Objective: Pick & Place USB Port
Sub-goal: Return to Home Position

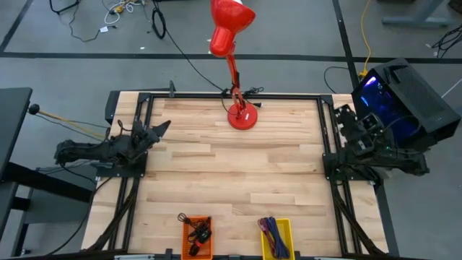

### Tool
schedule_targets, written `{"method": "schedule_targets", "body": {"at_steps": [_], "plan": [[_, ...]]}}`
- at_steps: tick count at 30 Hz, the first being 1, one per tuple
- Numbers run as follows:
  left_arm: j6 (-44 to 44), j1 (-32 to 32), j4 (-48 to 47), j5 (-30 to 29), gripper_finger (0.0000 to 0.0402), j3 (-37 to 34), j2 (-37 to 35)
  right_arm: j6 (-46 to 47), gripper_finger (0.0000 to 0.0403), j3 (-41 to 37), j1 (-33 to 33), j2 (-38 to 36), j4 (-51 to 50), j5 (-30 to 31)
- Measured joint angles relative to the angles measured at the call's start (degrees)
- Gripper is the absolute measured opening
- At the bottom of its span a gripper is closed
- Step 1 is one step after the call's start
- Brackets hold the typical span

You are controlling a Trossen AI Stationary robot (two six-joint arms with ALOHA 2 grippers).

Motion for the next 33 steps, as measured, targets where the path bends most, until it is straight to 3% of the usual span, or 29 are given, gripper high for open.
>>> {"method": "schedule_targets", "body": {"at_steps": [6,9,18,29,33], "plan": [[-0.02,-0.02,0.0,0.0,0.0025,0.0,0.0,0.0,0.015,-10.06,-0.01,-8.53,4.62,0.1],[-0.02,-0.02,-0.01,0.01,0.0025,0.0,0.0,-0.2,0.015,-9.43,-0.04,-9.79,-2.95,0.47],[-0.02,-0.02,-0.02,0.02,0.0025,-0.02,0.02,0.0,0.015,-9.95,-0.07,-9.06,-13.14,0.92],[-0.02,-0.02,-0.1,0.02,0.0025,-0.02,0.22,-0.11,0.015,-9.95,-0.07,-8.78,-18.83,0.92],[3.47,-0.02,-0.42,-0.72,0.0025,-0.02,0.24,-9.12,0.015,-9.92,-0.07,-8.78,-20.89,0.71]]}}
